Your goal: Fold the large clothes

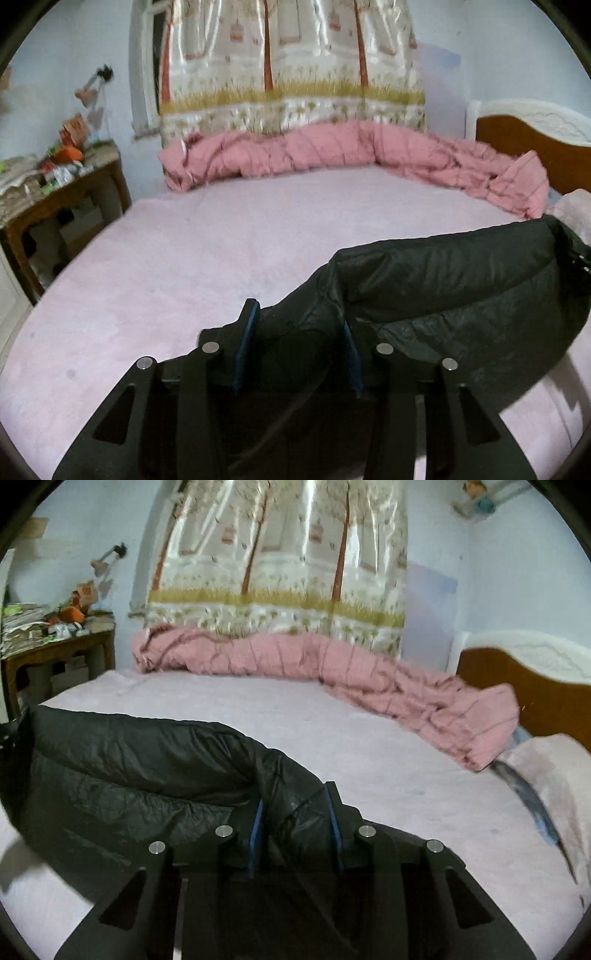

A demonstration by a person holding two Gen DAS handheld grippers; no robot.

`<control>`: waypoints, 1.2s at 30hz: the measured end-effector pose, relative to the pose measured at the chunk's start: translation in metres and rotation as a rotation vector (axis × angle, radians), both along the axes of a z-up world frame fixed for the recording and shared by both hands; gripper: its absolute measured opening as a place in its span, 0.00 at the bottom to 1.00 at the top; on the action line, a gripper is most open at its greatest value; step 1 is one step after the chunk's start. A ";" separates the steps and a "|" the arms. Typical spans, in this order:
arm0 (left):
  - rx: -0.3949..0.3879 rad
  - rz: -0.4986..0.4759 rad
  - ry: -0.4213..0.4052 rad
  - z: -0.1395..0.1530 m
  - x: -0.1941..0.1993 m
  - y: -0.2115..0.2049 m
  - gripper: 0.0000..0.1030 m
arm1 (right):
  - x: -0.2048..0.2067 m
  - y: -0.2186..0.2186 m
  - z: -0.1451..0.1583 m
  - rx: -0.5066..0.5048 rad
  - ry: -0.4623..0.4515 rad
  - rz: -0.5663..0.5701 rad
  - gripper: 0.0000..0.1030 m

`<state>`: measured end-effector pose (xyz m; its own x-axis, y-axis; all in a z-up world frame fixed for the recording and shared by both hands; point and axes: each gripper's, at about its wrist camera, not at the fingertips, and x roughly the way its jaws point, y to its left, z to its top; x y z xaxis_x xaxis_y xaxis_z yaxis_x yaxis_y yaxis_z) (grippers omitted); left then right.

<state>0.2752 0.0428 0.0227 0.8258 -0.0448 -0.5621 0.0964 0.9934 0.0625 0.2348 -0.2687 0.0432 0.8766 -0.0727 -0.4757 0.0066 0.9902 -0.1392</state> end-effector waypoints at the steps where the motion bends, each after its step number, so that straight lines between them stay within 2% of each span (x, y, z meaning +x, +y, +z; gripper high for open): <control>1: 0.001 0.000 0.018 -0.004 0.011 -0.001 0.40 | 0.016 0.000 -0.006 0.007 0.034 -0.004 0.30; 6: 0.001 -0.005 0.089 -0.032 0.045 -0.005 0.41 | 0.066 -0.010 -0.040 0.087 0.151 -0.015 0.31; 10: 0.011 -0.021 0.122 -0.052 0.057 -0.014 0.42 | 0.075 -0.017 -0.065 0.145 0.226 -0.028 0.30; 13: 0.040 -0.032 0.123 -0.061 0.061 -0.020 0.43 | 0.075 -0.018 -0.076 0.143 0.244 -0.037 0.30; 16: 0.009 -0.018 0.143 -0.063 0.061 -0.016 0.43 | 0.076 -0.017 -0.080 0.138 0.255 -0.041 0.31; 18: -0.014 -0.003 0.104 -0.054 0.052 -0.010 0.45 | 0.070 -0.018 -0.077 0.145 0.233 -0.041 0.33; 21: -0.014 0.030 -0.023 -0.029 0.025 -0.003 0.81 | 0.049 -0.026 -0.063 0.167 0.145 -0.053 0.52; 22: -0.022 0.026 -0.071 -0.018 0.013 0.000 0.82 | 0.043 -0.028 -0.058 0.176 0.123 -0.057 0.56; 25: -0.042 0.008 -0.127 0.008 -0.008 0.006 0.82 | 0.023 -0.041 -0.035 0.215 0.044 -0.066 0.58; 28: -0.040 -0.019 -0.168 0.023 -0.025 0.006 0.83 | 0.004 -0.049 -0.014 0.249 -0.050 -0.070 0.69; 30: -0.045 -0.052 -0.175 0.024 -0.036 0.003 0.84 | -0.011 -0.051 -0.001 0.280 -0.125 -0.031 0.70; 32: -0.061 -0.089 -0.147 0.018 -0.038 -0.001 0.85 | -0.017 -0.050 0.002 0.323 -0.128 0.051 0.72; 34: -0.066 -0.129 -0.078 0.004 -0.027 -0.010 0.86 | -0.008 -0.043 -0.007 0.386 -0.044 0.189 0.72; 35: -0.051 -0.141 -0.042 -0.004 -0.020 -0.015 0.86 | 0.004 -0.034 -0.017 0.397 0.047 0.259 0.72; 36: -0.025 -0.131 -0.020 -0.011 -0.012 -0.018 0.86 | 0.010 -0.029 -0.023 0.381 0.091 0.267 0.72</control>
<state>0.2628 0.0245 0.0115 0.8229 -0.1672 -0.5431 0.2248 0.9735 0.0409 0.2450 -0.2979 0.0205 0.7945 0.3444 -0.5002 -0.2506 0.9362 0.2466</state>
